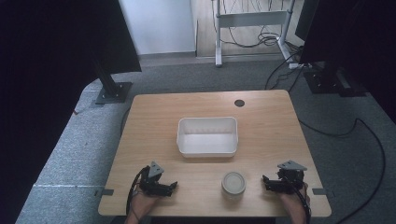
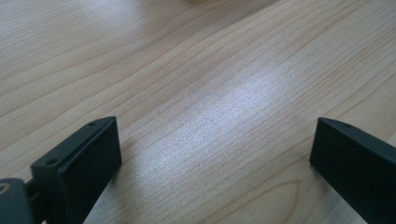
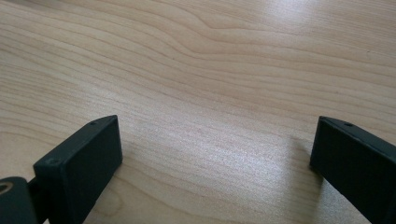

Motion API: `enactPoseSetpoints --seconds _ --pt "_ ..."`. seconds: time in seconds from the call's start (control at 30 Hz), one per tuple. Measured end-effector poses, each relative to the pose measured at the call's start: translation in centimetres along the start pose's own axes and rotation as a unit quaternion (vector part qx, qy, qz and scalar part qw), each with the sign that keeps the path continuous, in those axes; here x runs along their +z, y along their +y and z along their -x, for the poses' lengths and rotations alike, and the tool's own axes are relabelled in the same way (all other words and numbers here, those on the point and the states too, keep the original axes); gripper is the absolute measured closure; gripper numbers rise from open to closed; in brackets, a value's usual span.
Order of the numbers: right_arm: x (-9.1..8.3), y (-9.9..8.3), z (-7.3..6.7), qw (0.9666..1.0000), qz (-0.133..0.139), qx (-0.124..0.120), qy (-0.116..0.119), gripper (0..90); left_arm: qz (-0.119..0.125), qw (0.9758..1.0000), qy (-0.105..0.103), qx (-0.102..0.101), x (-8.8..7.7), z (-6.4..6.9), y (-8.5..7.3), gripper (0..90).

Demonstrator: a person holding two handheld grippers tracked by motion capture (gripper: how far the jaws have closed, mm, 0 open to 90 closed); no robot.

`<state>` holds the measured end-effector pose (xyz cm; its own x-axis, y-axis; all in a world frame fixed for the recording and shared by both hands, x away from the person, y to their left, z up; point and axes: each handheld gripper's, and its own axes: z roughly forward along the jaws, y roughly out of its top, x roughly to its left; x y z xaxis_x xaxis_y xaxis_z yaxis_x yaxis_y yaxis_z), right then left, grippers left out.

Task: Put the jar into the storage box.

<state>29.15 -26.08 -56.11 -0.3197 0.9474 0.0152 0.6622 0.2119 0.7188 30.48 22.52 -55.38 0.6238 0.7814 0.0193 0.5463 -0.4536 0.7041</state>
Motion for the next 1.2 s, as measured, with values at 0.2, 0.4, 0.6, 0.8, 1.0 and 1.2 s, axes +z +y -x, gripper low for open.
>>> enactPoseSetpoints --seconds 0.2,0.4,0.6,0.8,1.0,1.2 --pt "0.0 0.0 0.0 1.0 0.0 0.0 0.0 1.7 0.005 1.0 -0.001 0.002 0.0 0.1 0.1 4.7" --pt "0.0 0.0 0.0 1.0 0.0 0.0 0.0 1.7 0.009 0.9999 -0.003 0.008 -0.1 0.3 -0.1 5.9" --pt "0.0 0.0 0.0 1.0 0.0 0.0 0.0 1.7 0.016 0.9998 -0.012 0.008 -0.4 0.2 -0.2 7.1" --pt "0.0 0.0 0.0 1.0 0.0 0.0 0.0 1.7 0.021 0.9996 -0.017 0.008 -0.9 0.2 -0.2 7.4" --pt "0.0 0.0 0.0 1.0 0.0 0.0 0.0 1.7 0.028 0.9991 -0.028 0.015 -1.5 0.6 -0.2 7.4" --pt "0.0 0.0 0.0 1.0 0.0 0.0 0.0 1.8 0.036 0.9984 -0.035 0.024 -1.9 1.2 0.0 7.3"
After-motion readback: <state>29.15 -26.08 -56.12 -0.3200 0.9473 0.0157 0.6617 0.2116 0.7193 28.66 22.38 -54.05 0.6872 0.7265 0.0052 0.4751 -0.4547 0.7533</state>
